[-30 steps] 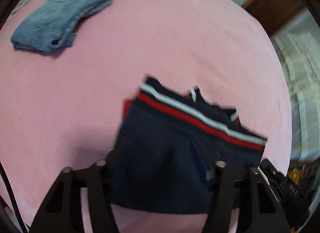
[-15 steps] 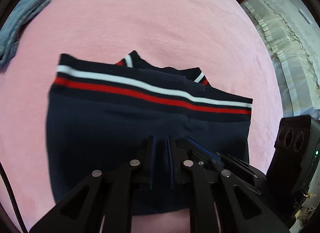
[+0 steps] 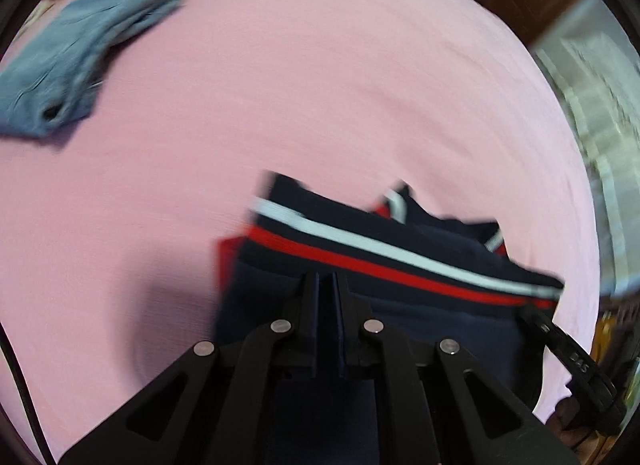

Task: Fold large clothes
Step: 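Lay the folded hem down onto the jacket with both tools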

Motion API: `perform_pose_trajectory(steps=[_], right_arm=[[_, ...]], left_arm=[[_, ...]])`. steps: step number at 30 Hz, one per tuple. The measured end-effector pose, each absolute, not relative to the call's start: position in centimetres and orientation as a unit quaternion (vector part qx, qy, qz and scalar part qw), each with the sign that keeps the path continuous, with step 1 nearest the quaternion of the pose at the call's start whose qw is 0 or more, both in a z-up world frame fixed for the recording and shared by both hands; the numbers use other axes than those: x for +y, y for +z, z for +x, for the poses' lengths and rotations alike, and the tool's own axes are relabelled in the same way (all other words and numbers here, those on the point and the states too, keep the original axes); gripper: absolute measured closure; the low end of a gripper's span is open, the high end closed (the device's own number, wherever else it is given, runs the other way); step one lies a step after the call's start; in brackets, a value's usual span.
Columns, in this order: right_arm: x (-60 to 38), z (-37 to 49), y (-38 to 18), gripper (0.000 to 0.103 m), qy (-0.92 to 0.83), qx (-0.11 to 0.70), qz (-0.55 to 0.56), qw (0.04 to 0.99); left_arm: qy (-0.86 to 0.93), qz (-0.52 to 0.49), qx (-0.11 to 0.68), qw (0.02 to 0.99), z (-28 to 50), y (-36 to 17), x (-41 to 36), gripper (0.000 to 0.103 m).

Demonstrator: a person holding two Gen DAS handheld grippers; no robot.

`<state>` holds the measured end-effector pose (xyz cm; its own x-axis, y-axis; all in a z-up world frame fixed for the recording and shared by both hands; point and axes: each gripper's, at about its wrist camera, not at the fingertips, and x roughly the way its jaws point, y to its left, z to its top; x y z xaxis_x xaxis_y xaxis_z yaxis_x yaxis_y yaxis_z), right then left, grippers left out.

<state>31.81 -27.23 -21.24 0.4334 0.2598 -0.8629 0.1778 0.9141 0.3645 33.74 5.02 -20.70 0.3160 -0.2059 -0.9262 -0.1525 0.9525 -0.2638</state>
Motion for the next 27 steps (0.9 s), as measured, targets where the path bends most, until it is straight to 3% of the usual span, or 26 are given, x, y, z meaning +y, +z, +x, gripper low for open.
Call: perform_pose_trajectory(steps=[6,12,18,27], right_arm=[[-29.4,28.7,-18.4,0.103,-0.070,0.492,0.120,0.860],[-26.9,26.1,-15.4,0.103,0.032,0.468,0.133,0.873],[-20.2,23.5,-16.9,0.103,0.149,0.512,0.115,0.838],[-17.3,21.9,-21.2,0.103,0.158,0.559,0.136,0.802]], left_arm=[[0.005,-0.213,0.571,0.793,32.8,-20.1,8.7,0.097],[-0.015,-0.219,0.576,0.787,30.5,-18.6,7.8,0.094],[-0.076,-0.164,0.614,0.768,27.6,-19.0,2.6,0.094],[-0.091,-0.171,0.664,0.722,24.7,-23.4,-0.7,0.094]])
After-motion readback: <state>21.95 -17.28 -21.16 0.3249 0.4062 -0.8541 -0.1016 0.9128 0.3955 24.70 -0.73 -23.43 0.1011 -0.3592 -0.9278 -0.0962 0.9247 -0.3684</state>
